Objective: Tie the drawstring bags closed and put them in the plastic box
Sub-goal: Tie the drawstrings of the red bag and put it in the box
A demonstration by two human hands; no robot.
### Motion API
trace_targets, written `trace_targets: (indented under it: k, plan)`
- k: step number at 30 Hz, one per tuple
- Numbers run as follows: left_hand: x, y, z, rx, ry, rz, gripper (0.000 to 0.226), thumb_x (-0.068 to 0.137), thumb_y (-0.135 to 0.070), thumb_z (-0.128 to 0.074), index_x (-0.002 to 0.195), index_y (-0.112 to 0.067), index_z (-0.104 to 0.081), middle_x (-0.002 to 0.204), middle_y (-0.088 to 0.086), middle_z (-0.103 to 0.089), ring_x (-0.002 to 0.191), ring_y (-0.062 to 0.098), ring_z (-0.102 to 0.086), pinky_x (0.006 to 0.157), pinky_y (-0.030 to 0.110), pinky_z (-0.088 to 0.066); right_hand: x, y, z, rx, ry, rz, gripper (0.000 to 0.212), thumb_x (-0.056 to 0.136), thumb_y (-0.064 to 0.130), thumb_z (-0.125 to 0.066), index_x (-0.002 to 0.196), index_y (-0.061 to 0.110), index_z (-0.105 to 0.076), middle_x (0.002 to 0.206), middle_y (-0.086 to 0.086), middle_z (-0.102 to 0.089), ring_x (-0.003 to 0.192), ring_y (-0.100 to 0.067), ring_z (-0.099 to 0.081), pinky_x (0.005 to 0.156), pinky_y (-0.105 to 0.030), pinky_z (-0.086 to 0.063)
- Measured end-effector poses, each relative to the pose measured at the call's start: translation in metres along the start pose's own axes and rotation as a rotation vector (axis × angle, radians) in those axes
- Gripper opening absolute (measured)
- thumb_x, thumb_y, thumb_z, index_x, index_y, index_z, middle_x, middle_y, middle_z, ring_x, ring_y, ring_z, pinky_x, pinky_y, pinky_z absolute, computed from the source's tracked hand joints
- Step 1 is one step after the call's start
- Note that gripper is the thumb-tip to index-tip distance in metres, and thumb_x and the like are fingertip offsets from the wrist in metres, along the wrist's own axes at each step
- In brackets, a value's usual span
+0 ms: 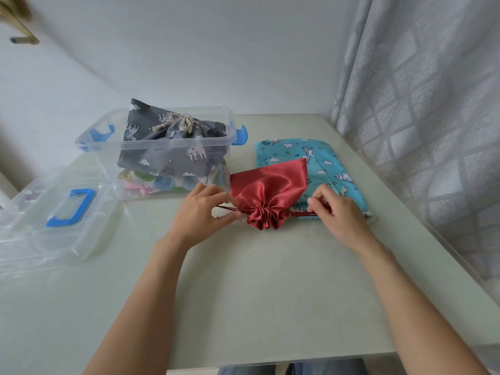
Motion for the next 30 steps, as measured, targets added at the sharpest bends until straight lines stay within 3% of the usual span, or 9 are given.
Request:
trace_targets:
  k: [3,8,11,16,21,24,27,29,30]
  plan:
    - [0.001,-0.002,0.000,0.094,-0.050,-0.036,0.040,0.078,-0.061,-0.045,0.090,-0.033,-0.071,0.089,-0.015,-0.067,0.083,0.012,-0.043,0.075,0.028,-0.036,0.000,0.005,0.001,-0.119,-0.010,0.081,0.019,0.094,0.035,-0.047,0.084,0.018,-0.046,0.066,0.008,-0.062,0.058,-0.016,-0.056,0.059,-0.037,-0.047]
    - [0.002,-0.005,0.008,0.002,-0.116,0.046,0.019,0.080,-0.044,-0.062,0.083,-0.029,-0.073,0.072,-0.020,-0.063,0.078,0.009,-0.041,0.070,0.024,-0.030,0.001,0.015,0.003,-0.169,-0.011,0.210,0.020,0.092,0.032,-0.055,0.083,0.015,-0.051,0.062,0.004,-0.056,0.057,-0.017,-0.050,0.055,-0.033,-0.040]
    - [0.001,-0.004,0.013,-0.177,-0.141,0.216,0.011,0.080,-0.032,-0.071,0.079,-0.022,-0.074,0.069,-0.023,-0.056,0.078,0.011,-0.049,0.071,0.012,-0.034,0.002,0.008,0.004,-0.114,-0.015,0.168,0.020,0.091,0.031,-0.058,0.080,0.015,-0.050,0.060,0.006,-0.055,0.056,-0.014,-0.048,0.056,-0.026,-0.038]
    - [0.000,-0.003,0.008,-0.182,-0.144,0.315,0.011,0.080,-0.023,-0.072,0.075,-0.013,-0.072,0.064,-0.018,-0.053,0.077,0.020,-0.054,0.070,0.027,-0.039,0.000,-0.002,0.005,-0.080,-0.019,0.103,0.021,0.090,0.030,-0.058,0.078,0.016,-0.048,0.058,0.006,-0.055,0.055,-0.010,-0.050,0.055,-0.012,-0.032]
    - [-0.001,0.001,-0.005,-0.259,0.026,0.309,0.010,0.080,-0.026,-0.072,0.070,-0.023,-0.071,0.057,-0.018,-0.058,0.062,0.001,-0.053,0.060,0.016,-0.036,-0.003,-0.010,0.010,-0.034,-0.019,-0.006,0.021,0.089,0.031,-0.060,0.077,0.016,-0.051,0.059,0.005,-0.058,0.056,-0.014,-0.050,0.055,-0.021,-0.035]
    - [0.000,-0.001,-0.007,-0.412,0.121,0.289,0.010,0.080,-0.030,-0.072,0.071,-0.027,-0.072,0.064,-0.016,-0.065,0.061,0.002,-0.054,0.060,0.016,-0.039,0.001,-0.012,0.025,0.258,-0.021,-0.130,0.021,0.085,0.035,-0.063,0.079,0.015,-0.061,0.071,0.016,-0.061,0.067,-0.005,-0.054,0.067,-0.022,-0.040]
    - [0.000,-0.008,0.002,-0.434,0.108,0.243,0.008,0.081,-0.031,-0.071,0.072,-0.029,-0.072,0.068,-0.012,-0.067,0.065,0.005,-0.059,0.064,0.017,-0.042,0.005,0.015,0.041,0.400,0.054,-0.091,0.028,0.079,0.036,-0.069,0.074,0.009,-0.062,0.106,0.028,-0.061,0.103,0.007,-0.051,0.089,-0.018,-0.035]
    - [0.001,-0.011,0.006,-0.396,0.100,0.225,0.007,0.081,-0.031,-0.070,0.074,-0.033,-0.071,0.068,-0.013,-0.067,0.067,0.003,-0.060,0.064,0.014,-0.043,0.010,0.040,0.040,0.523,0.211,-0.066,0.028,0.078,0.028,-0.061,0.074,0.001,-0.059,0.113,0.018,-0.065,0.116,0.002,-0.051,0.098,-0.021,-0.036]
    - [0.001,-0.011,0.006,-0.384,0.100,0.226,0.006,0.082,-0.031,-0.069,0.076,-0.034,-0.070,0.067,-0.014,-0.066,0.066,0.002,-0.061,0.064,0.014,-0.044,0.013,0.053,0.037,0.620,0.293,-0.057,0.028,0.079,0.025,-0.060,0.076,-0.003,-0.058,0.105,0.009,-0.070,0.108,-0.004,-0.059,0.097,-0.024,-0.042]
Point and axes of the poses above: each hand's wrist, its own x-axis towards the middle knuckle, its own z-axis out of the back of the hand, y = z × x, the point moved 4 cm from there along x, towards the middle knuckle
